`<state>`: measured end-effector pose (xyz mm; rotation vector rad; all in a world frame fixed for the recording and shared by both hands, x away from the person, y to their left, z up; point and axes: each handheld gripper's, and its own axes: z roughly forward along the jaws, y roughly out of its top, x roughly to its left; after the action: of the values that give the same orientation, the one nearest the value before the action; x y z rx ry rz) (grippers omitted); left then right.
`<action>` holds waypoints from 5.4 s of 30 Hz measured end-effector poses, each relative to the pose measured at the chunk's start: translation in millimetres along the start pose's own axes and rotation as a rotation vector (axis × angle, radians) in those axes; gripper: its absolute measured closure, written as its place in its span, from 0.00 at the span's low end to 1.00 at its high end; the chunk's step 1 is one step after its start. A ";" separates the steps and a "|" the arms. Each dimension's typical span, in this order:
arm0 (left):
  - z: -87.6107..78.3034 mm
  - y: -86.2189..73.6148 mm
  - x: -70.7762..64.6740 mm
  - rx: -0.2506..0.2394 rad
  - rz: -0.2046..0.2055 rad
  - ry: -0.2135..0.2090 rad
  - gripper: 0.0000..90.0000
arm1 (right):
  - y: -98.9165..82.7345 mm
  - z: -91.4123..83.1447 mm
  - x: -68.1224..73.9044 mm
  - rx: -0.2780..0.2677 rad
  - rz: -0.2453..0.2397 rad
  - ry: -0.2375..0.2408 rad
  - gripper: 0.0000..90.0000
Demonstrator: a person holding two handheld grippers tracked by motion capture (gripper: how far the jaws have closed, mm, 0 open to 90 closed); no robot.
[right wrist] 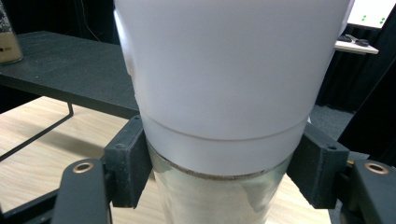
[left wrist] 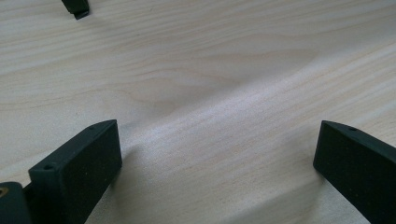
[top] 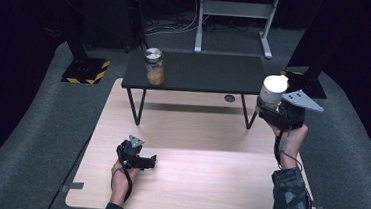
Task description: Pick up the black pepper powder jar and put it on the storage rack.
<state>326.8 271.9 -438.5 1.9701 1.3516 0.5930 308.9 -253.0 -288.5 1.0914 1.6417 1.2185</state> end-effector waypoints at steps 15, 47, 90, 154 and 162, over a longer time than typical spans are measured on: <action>-0.1 0.4 0.2 0.002 0.002 0.000 0.00 | 5.8 3.5 -2.1 -0.001 0.000 -0.005 0.33; 0.1 -0.1 0.2 -0.001 0.002 -0.004 0.00 | 41.5 39.6 -13.4 0.002 0.038 0.000 0.33; 0.0 0.0 0.5 0.000 0.007 -0.008 0.00 | 52.3 104.4 -23.3 0.081 0.115 -0.001 0.33; -0.1 -0.3 -1.7 -0.002 0.006 0.004 0.00 | -163.9 -29.8 -12.7 0.419 0.155 0.092 0.00; -0.2 -0.7 -2.8 -0.004 0.002 0.010 0.00 | -163.2 -27.2 -17.7 0.433 0.181 0.102 0.00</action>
<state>325.2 269.5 -438.9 1.9680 1.3538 0.6061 260.4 -304.0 -439.3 1.4900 1.9781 1.0685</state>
